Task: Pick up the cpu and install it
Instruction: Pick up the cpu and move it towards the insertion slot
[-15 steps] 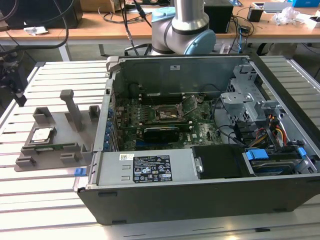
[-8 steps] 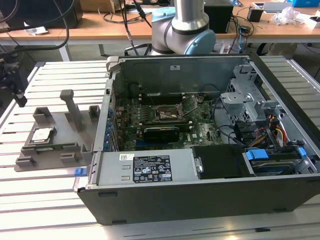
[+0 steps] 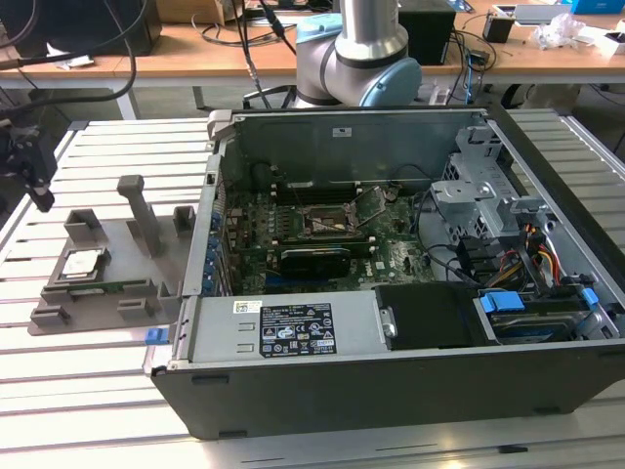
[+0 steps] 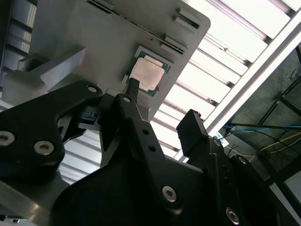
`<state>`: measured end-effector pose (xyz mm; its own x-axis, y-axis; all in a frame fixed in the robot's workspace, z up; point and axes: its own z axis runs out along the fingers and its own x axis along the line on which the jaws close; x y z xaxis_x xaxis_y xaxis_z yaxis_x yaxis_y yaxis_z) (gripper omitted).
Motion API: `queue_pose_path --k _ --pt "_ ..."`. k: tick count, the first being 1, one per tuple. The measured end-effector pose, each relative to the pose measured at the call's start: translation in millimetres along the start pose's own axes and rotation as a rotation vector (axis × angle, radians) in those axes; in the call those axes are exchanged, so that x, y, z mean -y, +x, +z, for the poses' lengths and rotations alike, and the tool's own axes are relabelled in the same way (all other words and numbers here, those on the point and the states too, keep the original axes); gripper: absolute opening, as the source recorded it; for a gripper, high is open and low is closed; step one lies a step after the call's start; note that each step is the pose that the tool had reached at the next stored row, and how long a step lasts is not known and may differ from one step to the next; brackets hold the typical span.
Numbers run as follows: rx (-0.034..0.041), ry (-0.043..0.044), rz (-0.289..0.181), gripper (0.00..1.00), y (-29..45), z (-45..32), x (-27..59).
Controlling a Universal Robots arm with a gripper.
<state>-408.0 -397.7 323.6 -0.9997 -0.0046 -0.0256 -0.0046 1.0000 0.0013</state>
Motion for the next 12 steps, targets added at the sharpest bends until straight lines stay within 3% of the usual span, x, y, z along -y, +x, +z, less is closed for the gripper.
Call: queue_pose_path --k 12 --pt "0.0000 0.0000 0.000 0.60 0.1 5.4 0.0"
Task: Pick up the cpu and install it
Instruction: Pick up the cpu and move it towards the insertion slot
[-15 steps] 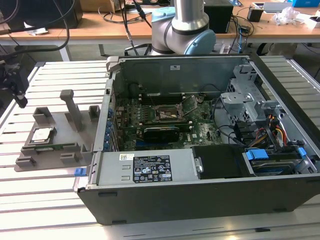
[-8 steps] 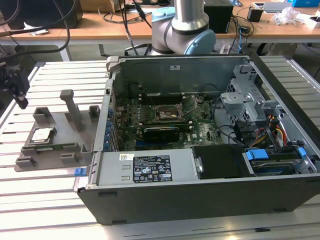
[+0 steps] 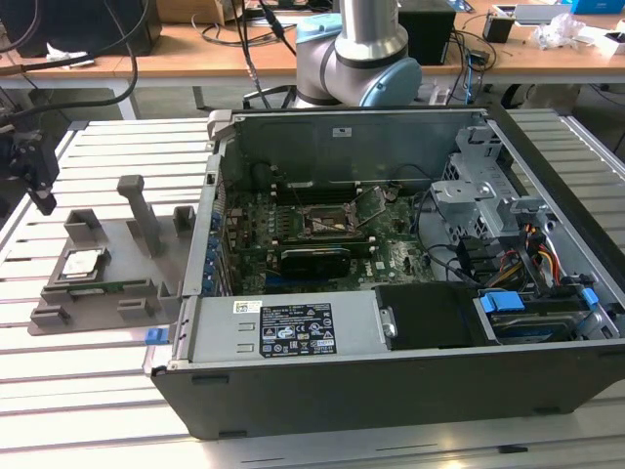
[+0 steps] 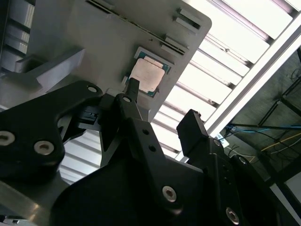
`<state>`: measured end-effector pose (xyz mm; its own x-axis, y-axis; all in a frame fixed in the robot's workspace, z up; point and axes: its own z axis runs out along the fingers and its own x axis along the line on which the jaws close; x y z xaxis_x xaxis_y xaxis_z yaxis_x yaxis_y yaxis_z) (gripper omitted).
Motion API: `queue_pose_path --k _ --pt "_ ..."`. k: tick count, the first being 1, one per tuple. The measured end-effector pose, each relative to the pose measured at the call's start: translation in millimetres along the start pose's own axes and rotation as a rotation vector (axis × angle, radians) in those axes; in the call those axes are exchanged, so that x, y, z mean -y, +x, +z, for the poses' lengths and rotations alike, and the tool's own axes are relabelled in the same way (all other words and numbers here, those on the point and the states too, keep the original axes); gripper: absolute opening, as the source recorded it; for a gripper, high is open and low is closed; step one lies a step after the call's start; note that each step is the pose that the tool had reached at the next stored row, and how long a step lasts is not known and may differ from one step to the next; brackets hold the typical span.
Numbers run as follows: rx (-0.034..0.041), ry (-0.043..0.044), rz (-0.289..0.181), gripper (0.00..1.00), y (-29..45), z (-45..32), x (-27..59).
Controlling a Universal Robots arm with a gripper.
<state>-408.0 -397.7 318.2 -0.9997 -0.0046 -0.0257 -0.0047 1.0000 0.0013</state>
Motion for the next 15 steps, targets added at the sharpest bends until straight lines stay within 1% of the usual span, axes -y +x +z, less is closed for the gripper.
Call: queue_pose_path --k 15 --pt "-0.0001 0.0000 0.000 0.60 0.2 7.2 0.0"
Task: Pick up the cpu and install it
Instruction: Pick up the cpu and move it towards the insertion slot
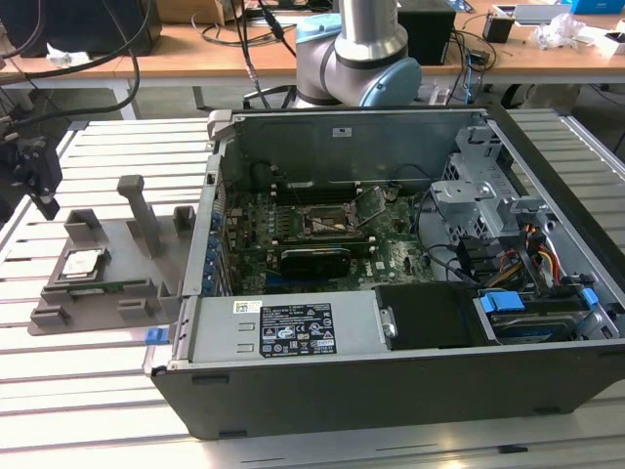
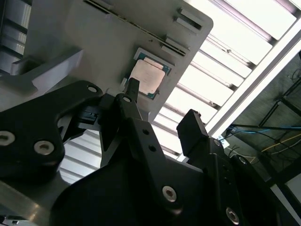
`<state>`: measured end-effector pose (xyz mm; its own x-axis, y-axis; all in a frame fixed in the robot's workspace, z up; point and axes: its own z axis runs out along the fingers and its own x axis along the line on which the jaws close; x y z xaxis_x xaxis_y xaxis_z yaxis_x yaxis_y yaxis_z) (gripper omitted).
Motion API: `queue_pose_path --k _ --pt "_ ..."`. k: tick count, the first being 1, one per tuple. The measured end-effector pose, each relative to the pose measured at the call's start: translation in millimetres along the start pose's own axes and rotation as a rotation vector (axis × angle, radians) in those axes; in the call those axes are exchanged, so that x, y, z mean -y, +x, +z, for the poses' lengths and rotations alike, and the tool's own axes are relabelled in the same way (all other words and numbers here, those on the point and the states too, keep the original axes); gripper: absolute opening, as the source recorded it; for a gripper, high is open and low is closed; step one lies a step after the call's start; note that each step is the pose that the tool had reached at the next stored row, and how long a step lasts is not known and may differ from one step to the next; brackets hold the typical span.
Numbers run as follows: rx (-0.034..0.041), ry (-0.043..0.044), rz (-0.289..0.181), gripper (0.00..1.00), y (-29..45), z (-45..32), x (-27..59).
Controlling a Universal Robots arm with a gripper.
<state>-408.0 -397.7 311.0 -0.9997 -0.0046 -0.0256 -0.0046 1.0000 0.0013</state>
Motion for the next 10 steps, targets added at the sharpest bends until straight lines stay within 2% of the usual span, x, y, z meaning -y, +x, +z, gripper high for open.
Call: queue_pose_path --k 10 --pt "0.0000 0.0000 0.000 0.60 0.1 4.2 0.0"
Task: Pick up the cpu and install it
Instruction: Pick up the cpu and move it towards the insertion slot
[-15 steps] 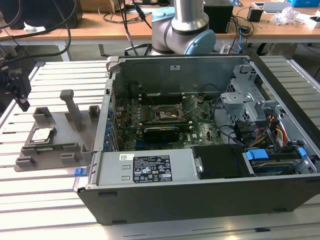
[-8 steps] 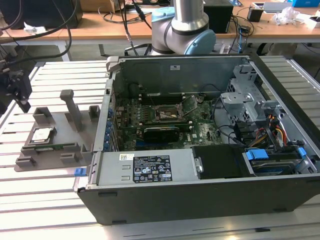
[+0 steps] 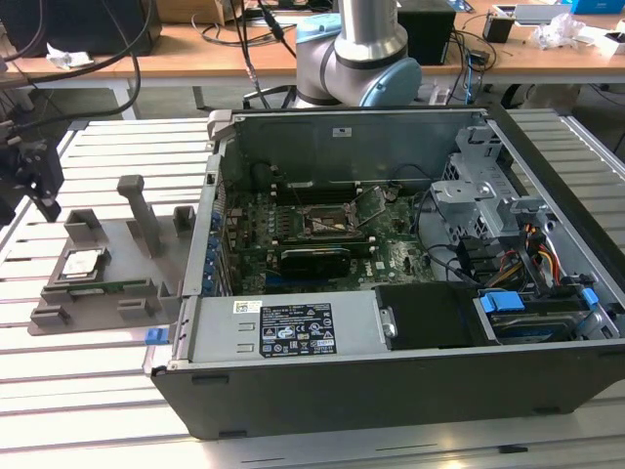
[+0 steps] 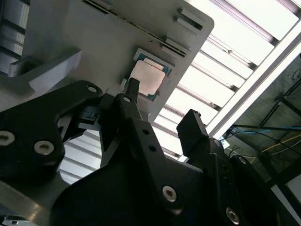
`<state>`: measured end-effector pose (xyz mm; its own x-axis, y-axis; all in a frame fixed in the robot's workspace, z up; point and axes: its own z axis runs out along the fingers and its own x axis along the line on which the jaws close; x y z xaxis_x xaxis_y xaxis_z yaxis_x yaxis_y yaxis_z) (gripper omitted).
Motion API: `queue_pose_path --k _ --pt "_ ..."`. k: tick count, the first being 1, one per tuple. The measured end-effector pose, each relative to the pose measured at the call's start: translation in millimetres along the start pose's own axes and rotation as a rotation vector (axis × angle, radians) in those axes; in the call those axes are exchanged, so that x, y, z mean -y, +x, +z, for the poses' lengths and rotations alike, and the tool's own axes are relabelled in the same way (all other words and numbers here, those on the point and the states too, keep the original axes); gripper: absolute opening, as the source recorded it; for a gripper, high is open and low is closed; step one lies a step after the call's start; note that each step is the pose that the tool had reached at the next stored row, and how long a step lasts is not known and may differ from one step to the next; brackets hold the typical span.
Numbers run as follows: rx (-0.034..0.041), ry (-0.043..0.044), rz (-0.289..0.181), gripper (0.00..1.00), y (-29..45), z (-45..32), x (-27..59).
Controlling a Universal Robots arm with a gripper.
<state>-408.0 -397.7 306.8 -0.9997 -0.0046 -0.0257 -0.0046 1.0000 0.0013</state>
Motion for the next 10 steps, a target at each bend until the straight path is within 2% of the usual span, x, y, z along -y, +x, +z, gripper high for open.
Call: queue_pose_path --k 10 --pt "0.0001 0.0000 0.000 0.60 0.1 4.3 0.0"
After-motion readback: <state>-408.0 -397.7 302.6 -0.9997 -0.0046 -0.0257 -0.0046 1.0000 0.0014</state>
